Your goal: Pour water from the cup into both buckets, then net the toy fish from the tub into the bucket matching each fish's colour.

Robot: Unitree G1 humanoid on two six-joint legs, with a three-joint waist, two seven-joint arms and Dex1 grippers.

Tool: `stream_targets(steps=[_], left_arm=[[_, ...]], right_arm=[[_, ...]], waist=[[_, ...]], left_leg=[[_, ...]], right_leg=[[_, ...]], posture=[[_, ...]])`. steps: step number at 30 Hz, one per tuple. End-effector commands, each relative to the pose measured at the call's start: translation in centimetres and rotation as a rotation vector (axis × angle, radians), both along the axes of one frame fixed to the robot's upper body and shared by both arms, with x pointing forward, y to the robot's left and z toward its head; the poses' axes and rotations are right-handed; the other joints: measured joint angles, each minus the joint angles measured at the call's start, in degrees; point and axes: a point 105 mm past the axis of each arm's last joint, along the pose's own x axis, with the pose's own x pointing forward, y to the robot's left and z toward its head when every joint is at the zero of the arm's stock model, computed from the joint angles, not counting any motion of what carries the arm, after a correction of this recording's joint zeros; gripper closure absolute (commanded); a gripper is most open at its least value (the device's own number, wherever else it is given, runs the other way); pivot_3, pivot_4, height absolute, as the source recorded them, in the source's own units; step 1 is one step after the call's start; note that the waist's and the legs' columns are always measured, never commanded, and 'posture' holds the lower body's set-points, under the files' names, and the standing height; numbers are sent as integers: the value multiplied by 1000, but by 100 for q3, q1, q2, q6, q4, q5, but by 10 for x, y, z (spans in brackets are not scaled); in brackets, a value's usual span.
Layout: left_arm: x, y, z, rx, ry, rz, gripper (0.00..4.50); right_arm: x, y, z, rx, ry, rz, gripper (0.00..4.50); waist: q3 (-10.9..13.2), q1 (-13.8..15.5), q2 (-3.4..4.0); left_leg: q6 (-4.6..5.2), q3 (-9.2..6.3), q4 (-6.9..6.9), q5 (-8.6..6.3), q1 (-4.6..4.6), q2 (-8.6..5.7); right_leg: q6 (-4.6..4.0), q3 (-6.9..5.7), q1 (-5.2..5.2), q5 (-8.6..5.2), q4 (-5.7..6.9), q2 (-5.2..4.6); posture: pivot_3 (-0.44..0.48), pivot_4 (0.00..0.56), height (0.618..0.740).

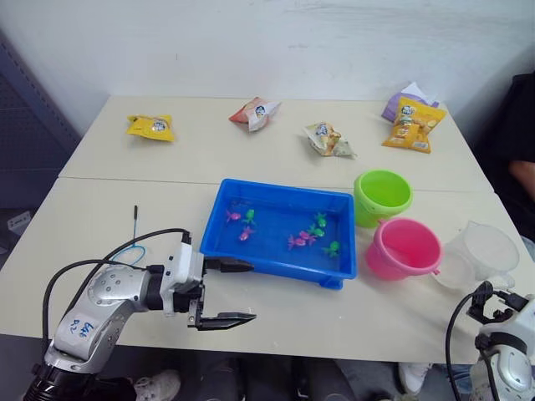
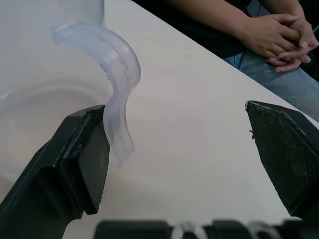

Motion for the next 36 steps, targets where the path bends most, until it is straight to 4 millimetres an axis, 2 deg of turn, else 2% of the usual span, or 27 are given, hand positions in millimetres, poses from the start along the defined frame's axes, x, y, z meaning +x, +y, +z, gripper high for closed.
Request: stream_targets(steps=[1,6,13,16,18,19,20,23,30,36], left_arm=[[2,-1,3,-3,-33,2,28],[3,-2,3,-6,-43,16,28],[6,-3,2,-12,-44,31,28],[9,-2,3,-17,-60,49,0],[11,-2,2,-18,-65,56,0],[11,-2,2,-19,-65,57,0],[11,-2,1,-19,-65,57,0],[11,-3,-1,-20,-66,57,0],[17,-5,0,-38,-83,58,0],[20,-10,14,-77,-65,12,0]], right_arm=[[-4,-8,8,-27,-37,-67,0],[-2,-20,7,34,-85,-168,0],[16,-27,13,68,-128,-107,0],[18,-30,13,81,-127,-101,845],[21,-28,15,90,-142,-83,1748],[22,-28,16,94,-148,-74,2384],[23,-27,16,96,-152,-70,2794],[26,-23,21,111,-179,-50,4440],[21,-25,46,75,-214,-7,4440],[14,-21,91,-181,-136,133,4440]], waist=[[0,0,0],[0,-5,0],[0,-17,0],[0,-10,1],[0,-3,1],[0,-2,1],[0,-2,1],[0,-2,1],[1,-1,2],[4,17,8]], left_leg=[[0,0,0,0,0,0],[-1,1,0,1,0,0],[1,3,0,2,0,0],[3,4,-1,3,1,0],[3,3,-1,3,0,0],[3,3,-1,3,0,0],[3,4,-1,3,-1,0],[3,3,-1,3,-1,0],[4,4,-2,3,-1,1],[5,4,-2,2,-6,-1]], right_leg=[[0,0,0,0,1,0],[1,1,0,0,1,1],[2,2,0,1,0,2],[3,3,0,1,2,3],[3,3,0,1,1,3],[3,3,0,1,1,3],[4,3,0,2,0,3],[5,3,0,2,-1,3],[5,4,-1,2,0,3],[11,5,-1,3,-7,2]], posture=[[0,150,738],[0,150,738],[0,150,738],[0,150,738],[0,150,738],[0,150,738],[0,150,738],[0,150,738],[0,150,738],[0,150,738]])
